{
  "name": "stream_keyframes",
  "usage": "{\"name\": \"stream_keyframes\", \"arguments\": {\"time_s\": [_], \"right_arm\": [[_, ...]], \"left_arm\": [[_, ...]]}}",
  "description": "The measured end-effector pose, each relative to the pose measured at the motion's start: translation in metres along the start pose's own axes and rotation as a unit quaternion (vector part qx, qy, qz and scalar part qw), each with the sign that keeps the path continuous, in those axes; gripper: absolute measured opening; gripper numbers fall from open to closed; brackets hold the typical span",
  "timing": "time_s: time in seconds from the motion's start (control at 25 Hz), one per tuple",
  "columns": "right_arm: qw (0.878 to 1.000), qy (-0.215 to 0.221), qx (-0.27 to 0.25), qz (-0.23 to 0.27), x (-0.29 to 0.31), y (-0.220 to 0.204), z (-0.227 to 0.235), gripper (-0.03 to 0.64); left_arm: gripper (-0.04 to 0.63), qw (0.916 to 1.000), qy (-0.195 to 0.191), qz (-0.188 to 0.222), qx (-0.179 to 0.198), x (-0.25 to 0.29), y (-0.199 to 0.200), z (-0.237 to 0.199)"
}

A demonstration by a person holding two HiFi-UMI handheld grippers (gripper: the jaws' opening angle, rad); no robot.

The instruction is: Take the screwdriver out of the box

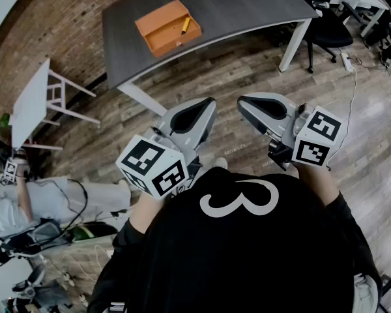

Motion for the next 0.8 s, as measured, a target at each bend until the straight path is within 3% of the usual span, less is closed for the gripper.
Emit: {"name": "stream_keyframes", "arguments": {"time_s": [0.4, 0.8], "right_arm": [[1.000, -0.016, 0.008, -0.008, 0.031, 0.002, 0.026, 0.000], [0.997, -0.040, 0.061, -0.008, 0.102, 0.001, 0.070, 0.000]], "left_arm": [[0.017, 0.9998, -0.014, -0.005, -0.011, 0.011, -0.004, -0.040], [0.016, 0.9978, -0.019, -0.045, -0.044, 0.016, -0.017, -0.127]]}}
Point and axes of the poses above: the fingertips, and each gripper's own axes: x forward along the fingers, z to its right, y out of its top, the point moved 1 cm from there along -x, backward along the fingers, and after that the axes turned 8 degrees about x, right-handed, at the moved point
